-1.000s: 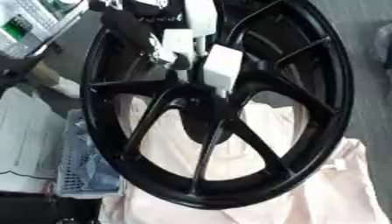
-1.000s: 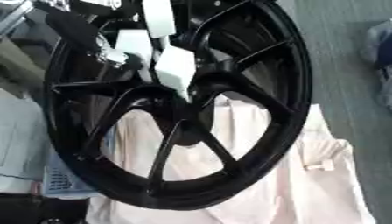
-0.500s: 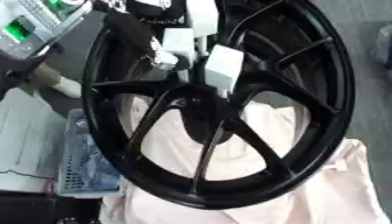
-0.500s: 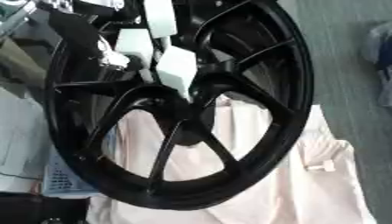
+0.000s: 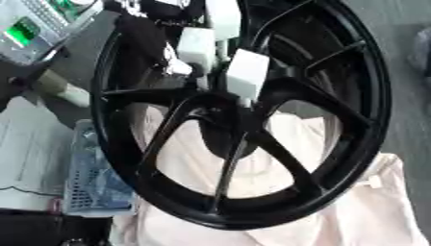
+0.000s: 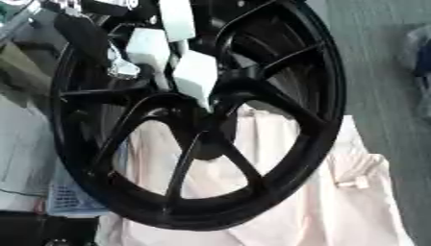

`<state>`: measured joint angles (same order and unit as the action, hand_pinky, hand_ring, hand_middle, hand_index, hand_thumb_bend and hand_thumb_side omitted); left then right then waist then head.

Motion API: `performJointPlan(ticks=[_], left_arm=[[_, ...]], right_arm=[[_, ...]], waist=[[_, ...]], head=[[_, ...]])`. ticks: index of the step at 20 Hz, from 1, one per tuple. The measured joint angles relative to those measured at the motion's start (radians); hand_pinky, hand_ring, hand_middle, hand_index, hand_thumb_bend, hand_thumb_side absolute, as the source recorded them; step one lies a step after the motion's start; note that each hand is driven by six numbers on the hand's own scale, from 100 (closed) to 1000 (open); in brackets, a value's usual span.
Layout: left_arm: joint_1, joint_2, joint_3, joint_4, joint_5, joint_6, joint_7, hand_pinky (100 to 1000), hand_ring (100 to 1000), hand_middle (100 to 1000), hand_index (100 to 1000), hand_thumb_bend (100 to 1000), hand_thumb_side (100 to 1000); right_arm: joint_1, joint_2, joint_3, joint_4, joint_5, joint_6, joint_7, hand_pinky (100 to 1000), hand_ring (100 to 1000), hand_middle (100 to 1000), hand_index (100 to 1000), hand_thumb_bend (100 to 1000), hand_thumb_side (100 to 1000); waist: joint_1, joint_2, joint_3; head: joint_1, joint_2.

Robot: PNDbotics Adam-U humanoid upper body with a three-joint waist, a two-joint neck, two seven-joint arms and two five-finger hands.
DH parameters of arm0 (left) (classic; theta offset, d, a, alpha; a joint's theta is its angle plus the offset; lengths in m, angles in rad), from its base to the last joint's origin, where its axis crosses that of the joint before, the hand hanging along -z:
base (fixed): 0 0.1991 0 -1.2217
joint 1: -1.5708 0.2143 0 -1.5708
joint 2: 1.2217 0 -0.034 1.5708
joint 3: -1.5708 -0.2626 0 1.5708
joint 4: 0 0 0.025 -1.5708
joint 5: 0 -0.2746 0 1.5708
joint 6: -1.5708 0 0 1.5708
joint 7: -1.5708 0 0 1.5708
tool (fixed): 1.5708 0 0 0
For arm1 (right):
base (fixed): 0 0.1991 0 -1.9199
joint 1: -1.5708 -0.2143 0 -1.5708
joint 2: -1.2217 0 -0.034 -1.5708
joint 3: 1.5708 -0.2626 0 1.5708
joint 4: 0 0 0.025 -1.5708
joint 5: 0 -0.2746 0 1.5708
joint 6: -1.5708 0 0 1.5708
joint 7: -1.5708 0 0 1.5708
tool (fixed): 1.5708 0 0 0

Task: Pull the pin out of the wheel hub.

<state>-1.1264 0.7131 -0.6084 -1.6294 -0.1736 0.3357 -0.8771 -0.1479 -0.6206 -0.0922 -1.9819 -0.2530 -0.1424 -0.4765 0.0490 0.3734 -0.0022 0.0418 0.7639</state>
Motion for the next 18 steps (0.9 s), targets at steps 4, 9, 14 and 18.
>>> performJointPlan(ticks=[4,9,14,18], left_arm=[[0.000,0.001,0.017,-0.024,0.007,0.021,0.021,623,470,317,498,100,305],[0.001,0.025,0.049,-0.060,0.029,0.046,0.046,618,462,301,482,100,273],[0.020,0.067,0.100,-0.104,0.058,0.059,0.060,618,455,292,480,100,263],[0.082,0.136,0.201,-0.150,0.107,0.066,0.108,620,451,283,476,100,271]], right_arm=[[0.001,0.000,0.000,0.000,0.000,0.000,0.000,661,799,762,743,100,565],[0.004,0.000,-0.001,0.000,-0.001,0.000,0.000,662,799,763,743,100,553],[0.008,0.000,-0.007,0.000,-0.001,-0.001,-0.001,662,799,763,743,100,542],[0.017,-0.001,-0.014,0.000,0.000,-0.006,-0.005,663,801,765,745,100,531]], waist=[[-0.001,0.000,0.004],[-0.002,-0.009,0.011],[-0.004,-0.018,0.016],[-0.009,-0.026,0.025]], head=[[0.000,0.000],[0.000,0.000],[-0.003,0.000],[-0.014,0.000]])
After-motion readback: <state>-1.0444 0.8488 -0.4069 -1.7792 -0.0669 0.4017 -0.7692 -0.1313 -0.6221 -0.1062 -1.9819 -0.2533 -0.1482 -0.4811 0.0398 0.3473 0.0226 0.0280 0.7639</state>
